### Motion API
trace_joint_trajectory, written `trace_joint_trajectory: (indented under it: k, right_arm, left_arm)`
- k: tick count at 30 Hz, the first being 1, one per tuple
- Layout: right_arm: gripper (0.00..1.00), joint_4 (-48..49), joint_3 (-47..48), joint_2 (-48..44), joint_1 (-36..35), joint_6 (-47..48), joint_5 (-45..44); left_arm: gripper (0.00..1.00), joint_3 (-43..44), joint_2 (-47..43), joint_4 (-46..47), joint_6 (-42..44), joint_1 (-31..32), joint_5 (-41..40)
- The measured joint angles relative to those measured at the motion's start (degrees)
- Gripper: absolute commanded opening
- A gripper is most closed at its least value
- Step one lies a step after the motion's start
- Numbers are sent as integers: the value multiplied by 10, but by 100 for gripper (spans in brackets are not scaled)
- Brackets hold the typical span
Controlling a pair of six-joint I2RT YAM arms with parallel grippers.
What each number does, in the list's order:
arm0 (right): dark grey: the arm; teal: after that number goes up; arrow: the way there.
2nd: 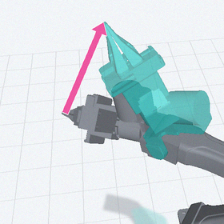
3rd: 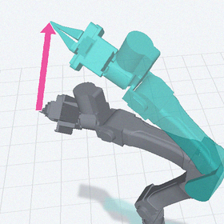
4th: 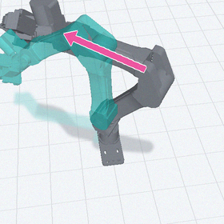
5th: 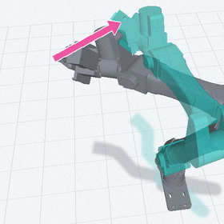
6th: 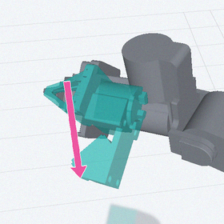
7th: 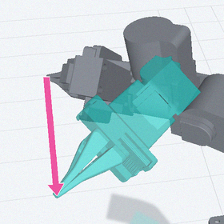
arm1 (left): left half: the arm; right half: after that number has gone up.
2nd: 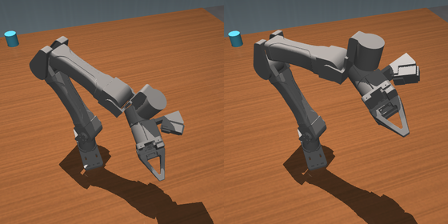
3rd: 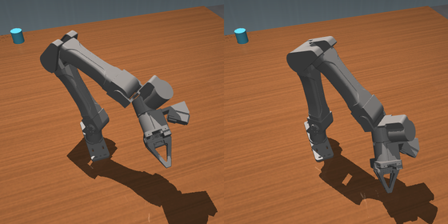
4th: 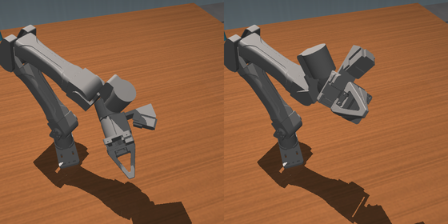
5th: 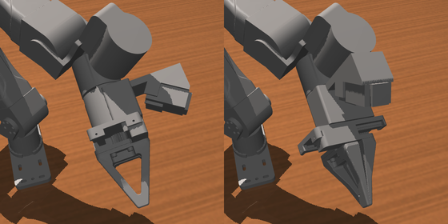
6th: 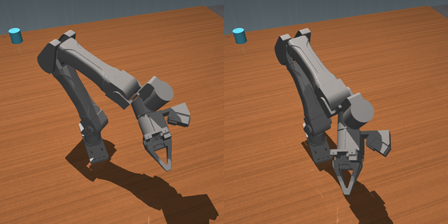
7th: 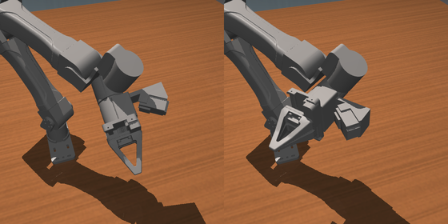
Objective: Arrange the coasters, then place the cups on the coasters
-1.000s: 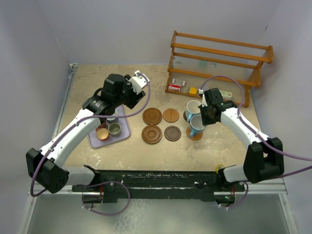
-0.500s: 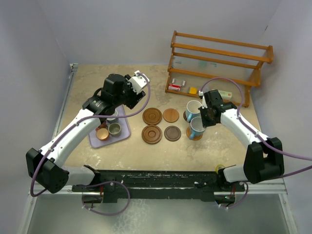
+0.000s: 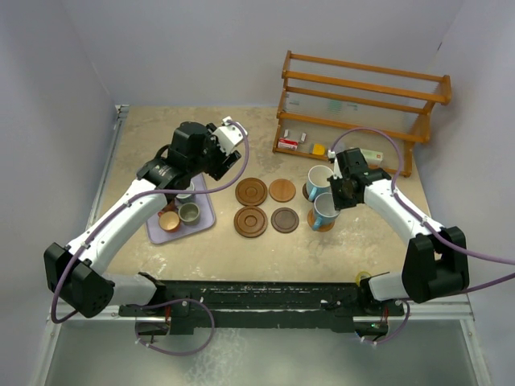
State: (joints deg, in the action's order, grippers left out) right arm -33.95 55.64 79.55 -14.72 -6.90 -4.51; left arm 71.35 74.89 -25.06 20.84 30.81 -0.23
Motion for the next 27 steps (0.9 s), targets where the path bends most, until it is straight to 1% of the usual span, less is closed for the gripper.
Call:
trace_joint_trajectory:
  k: [10, 13, 17, 20, 23, 25, 27]
  right_arm:
    - [32, 1, 0, -3, 0, 0, 10]
    - [40, 1, 0, -14, 0, 0, 10]
    - [51, 0, 0, -30, 0, -1, 10]
    - [63, -2, 0, -39, 0, -1, 10]
    - [72, -5, 0, -54, 0, -1, 10]
    - [75, -5, 0, -70, 0, -1, 10]
    - [76, -6, 1, -92, 0, 0, 10]
  left_arm:
    - [63, 0, 1, -2, 8, 0, 0]
    - [64, 0, 1, -3, 10, 0, 0]
    - [65, 0, 1, -3, 12, -2, -3]
    - [65, 0, 0, -3, 13, -8, -6]
    - [67, -4, -5, -2, 13, -17, -12]
    - [67, -9, -11, -3, 14, -22, -15]
    - [67, -11, -18, -9, 15, -27, -16]
